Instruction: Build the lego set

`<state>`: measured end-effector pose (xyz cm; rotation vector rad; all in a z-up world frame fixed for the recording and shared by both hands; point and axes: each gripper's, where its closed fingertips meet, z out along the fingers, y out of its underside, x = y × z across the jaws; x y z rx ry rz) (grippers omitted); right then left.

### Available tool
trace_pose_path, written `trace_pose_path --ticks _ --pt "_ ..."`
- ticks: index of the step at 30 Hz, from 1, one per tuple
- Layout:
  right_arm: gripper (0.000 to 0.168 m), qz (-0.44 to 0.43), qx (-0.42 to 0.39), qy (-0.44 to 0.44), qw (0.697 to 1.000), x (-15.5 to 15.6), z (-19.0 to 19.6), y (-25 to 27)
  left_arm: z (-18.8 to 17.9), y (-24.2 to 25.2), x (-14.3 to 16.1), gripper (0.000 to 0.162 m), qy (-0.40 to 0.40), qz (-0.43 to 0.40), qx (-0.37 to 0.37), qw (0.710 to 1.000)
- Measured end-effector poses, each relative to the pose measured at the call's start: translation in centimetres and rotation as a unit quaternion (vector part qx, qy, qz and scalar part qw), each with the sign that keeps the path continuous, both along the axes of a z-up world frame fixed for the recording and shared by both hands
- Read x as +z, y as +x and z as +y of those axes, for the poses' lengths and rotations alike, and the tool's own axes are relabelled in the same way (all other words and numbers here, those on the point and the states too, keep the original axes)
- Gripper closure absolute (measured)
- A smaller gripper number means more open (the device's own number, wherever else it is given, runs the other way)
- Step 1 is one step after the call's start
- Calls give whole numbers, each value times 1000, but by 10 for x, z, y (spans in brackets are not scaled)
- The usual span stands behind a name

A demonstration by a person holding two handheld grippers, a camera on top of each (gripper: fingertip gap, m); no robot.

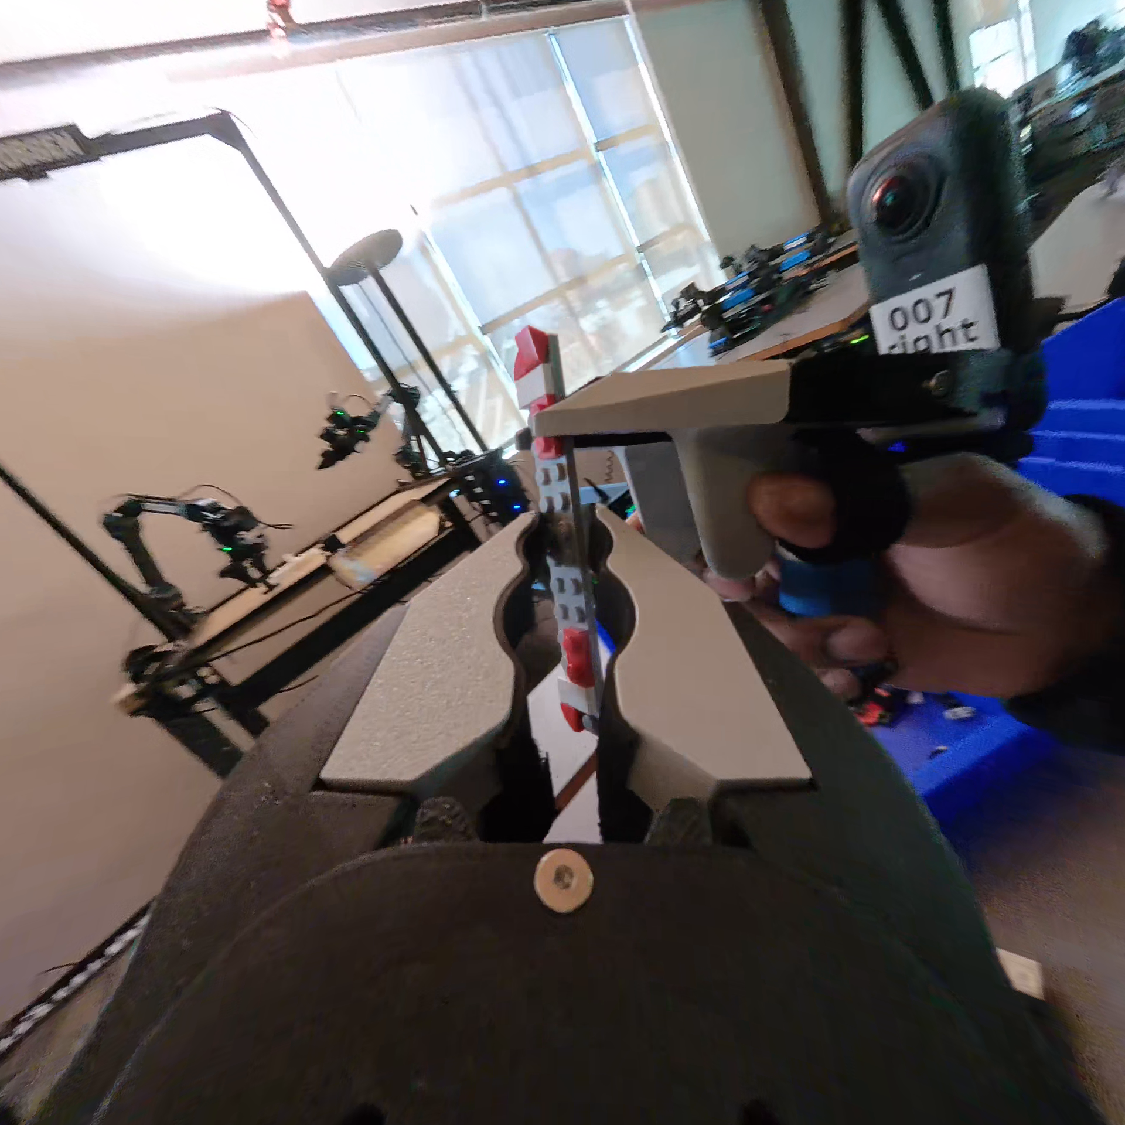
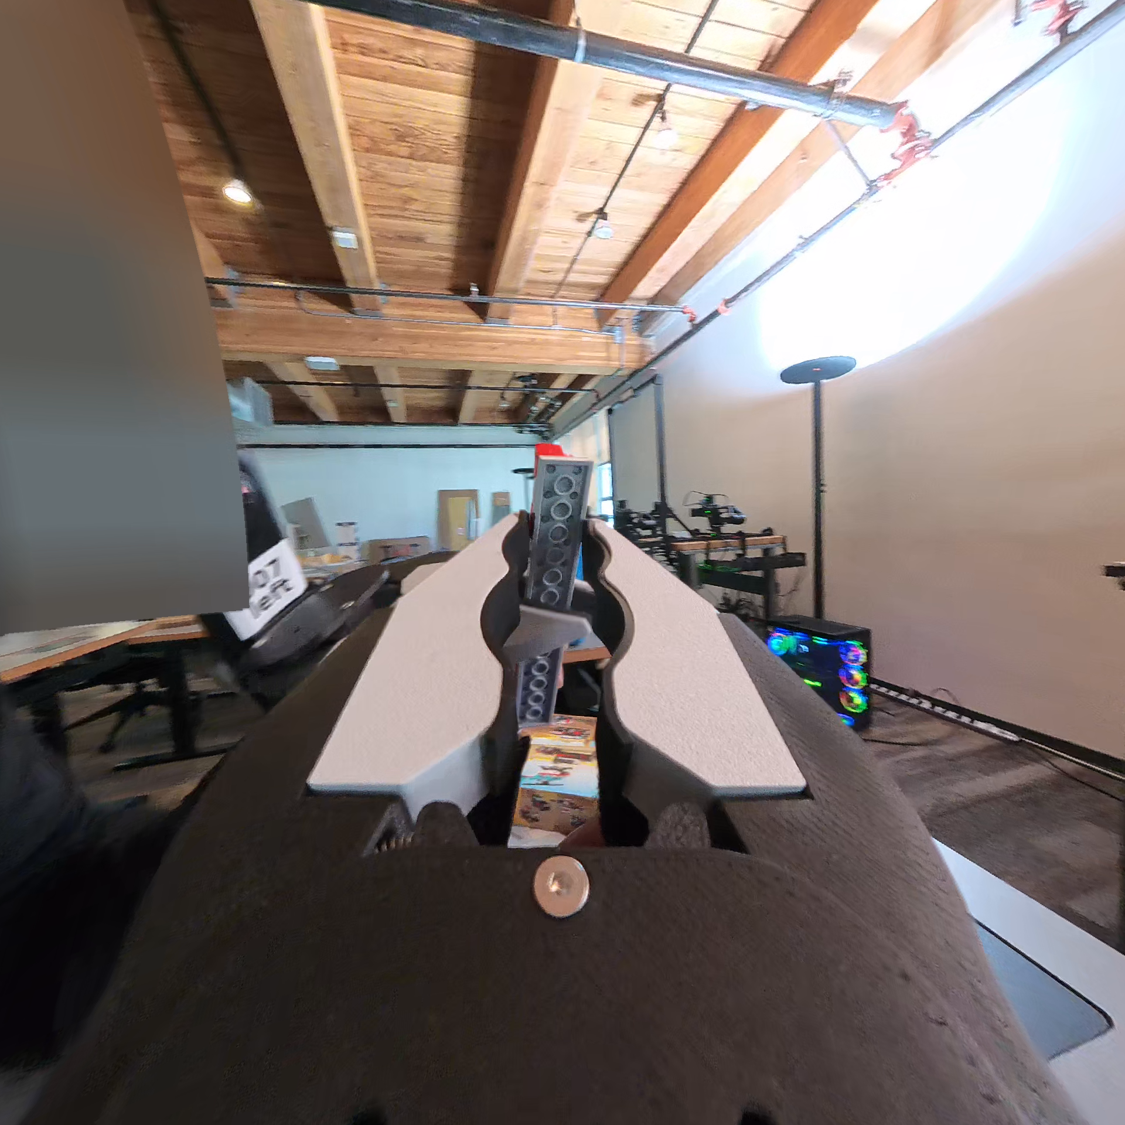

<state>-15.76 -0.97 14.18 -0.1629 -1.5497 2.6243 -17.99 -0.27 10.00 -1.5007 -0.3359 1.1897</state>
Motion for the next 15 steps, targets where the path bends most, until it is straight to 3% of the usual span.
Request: trace_pose_path --ticks 3,9,15 --pt "152 -9 -9 6 1000 -6 -6 -5 -9 -7 -3 151 -9 7 16 1000" --pt "145 0 -13 44 999 -18 -9 -10 -20 -13 -11 157 18 -46 -27 998" --pt "124 73 -76 122 987 -32 10 -14 -26 3 -20 156 -85 -47 -66 993"
